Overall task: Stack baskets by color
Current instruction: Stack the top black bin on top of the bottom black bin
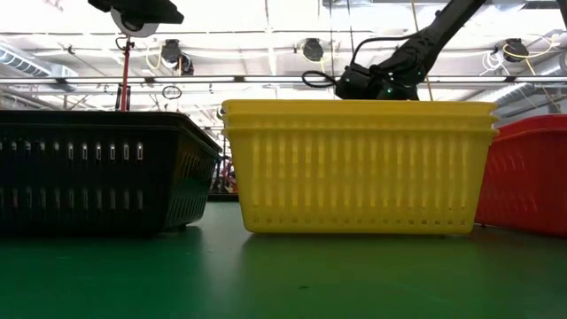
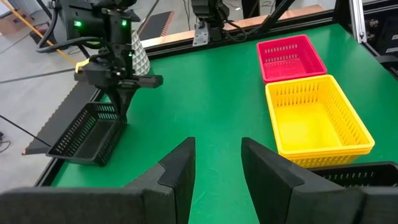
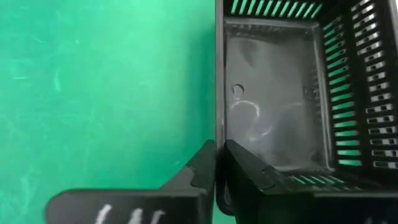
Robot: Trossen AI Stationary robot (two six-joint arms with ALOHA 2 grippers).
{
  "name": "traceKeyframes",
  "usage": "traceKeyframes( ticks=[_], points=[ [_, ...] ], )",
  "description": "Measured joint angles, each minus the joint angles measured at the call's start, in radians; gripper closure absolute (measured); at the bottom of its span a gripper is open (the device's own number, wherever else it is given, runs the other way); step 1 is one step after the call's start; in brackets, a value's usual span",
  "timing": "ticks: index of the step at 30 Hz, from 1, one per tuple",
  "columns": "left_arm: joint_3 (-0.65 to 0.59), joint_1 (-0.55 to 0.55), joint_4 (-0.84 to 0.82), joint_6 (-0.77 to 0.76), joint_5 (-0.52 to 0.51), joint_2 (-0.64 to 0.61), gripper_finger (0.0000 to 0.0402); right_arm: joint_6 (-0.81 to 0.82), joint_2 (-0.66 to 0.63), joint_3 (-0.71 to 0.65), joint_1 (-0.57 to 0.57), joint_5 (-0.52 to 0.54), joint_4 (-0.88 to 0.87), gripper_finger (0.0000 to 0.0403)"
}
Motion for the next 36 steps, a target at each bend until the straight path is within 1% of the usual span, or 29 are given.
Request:
traceKeyframes(
  ticks=[5,8,11,16,21,24,31,36],
  points=[
    [0.000,0.000,0.000,0.000,0.000,0.000,0.0270,0.000,0.000,0.000,0.020,0.096,0.032,0.0321],
    [0.000,0.000,0.004,0.000,0.000,0.000,0.0270,-0.002,0.000,0.000,0.017,0.102,0.044,0.0290],
    [0.000,0.000,0.005,0.000,0.000,0.000,0.0270,-0.004,0.000,0.000,0.002,0.097,0.063,0.0276],
    [0.000,0.000,0.005,-0.002,0.000,0.000,0.0270,0.002,0.000,0.000,-0.025,0.023,0.061,0.0279],
    [0.000,0.000,0.005,-0.002,0.000,0.000,0.0270,0.002,0.000,0.000,-0.027,0.018,0.060,0.0287],
    [0.000,0.000,0.006,-0.002,0.000,0.000,0.0270,0.001,0.001,0.000,-0.027,-0.005,0.055,0.0288],
    [0.000,0.000,0.008,-0.002,0.000,0.000,0.0270,-0.001,0.003,0.000,-0.029,-0.005,0.061,0.0289],
    [0.000,0.000,0.010,-0.002,0.000,0.000,0.0270,-0.001,0.059,-0.001,-0.028,-0.004,0.082,0.0289]
  ],
)
